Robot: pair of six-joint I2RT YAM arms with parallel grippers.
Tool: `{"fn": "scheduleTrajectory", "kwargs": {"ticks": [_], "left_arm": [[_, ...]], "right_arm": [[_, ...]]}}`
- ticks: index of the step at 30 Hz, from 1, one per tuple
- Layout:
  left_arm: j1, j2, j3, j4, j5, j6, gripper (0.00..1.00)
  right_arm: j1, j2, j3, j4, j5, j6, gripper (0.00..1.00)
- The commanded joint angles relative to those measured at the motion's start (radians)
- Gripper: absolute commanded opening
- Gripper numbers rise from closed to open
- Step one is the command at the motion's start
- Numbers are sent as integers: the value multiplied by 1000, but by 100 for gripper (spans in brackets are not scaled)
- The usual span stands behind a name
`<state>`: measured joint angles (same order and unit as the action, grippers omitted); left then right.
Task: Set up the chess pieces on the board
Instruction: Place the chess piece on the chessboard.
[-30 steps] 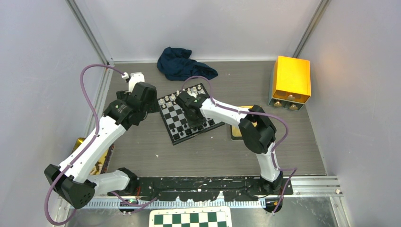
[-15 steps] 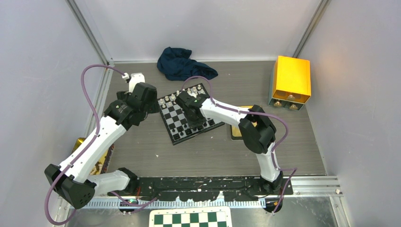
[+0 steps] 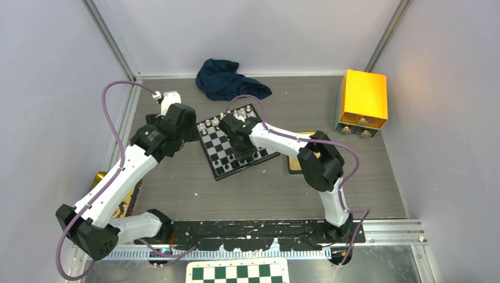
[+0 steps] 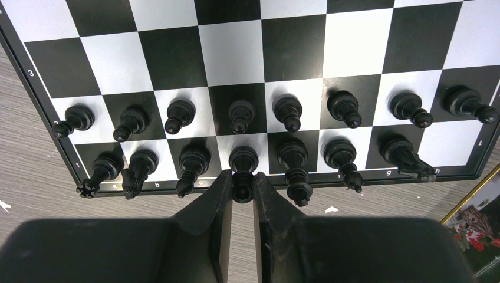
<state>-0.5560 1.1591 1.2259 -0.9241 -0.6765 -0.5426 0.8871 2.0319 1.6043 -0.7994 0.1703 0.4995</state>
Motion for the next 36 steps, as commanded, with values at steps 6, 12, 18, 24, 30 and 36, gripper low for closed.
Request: {"fn": "scheduleTrajectory", "kwargs": {"ticks": [6, 12, 18, 24, 30, 36], "left_arm": [[2, 1, 0, 42, -5, 2, 100], [2, 1, -2, 42, -3, 1, 100], [2, 1, 0, 42, 0, -1, 100], [2, 1, 3, 40, 0, -2, 100], [2, -2, 4, 38, -1, 0, 100], [2, -3, 8, 35, 0, -2, 100]], "right_arm": [[-1, 14, -4, 12, -5, -9, 17], [-1, 14, -4, 12, -6, -11, 23], [0, 8, -5, 16, -12, -17, 27], [-1, -5, -1, 21, -14, -24, 29], [0, -17, 5, 20, -12, -30, 30], [-1, -35, 12, 12, -12, -32, 31]]}}
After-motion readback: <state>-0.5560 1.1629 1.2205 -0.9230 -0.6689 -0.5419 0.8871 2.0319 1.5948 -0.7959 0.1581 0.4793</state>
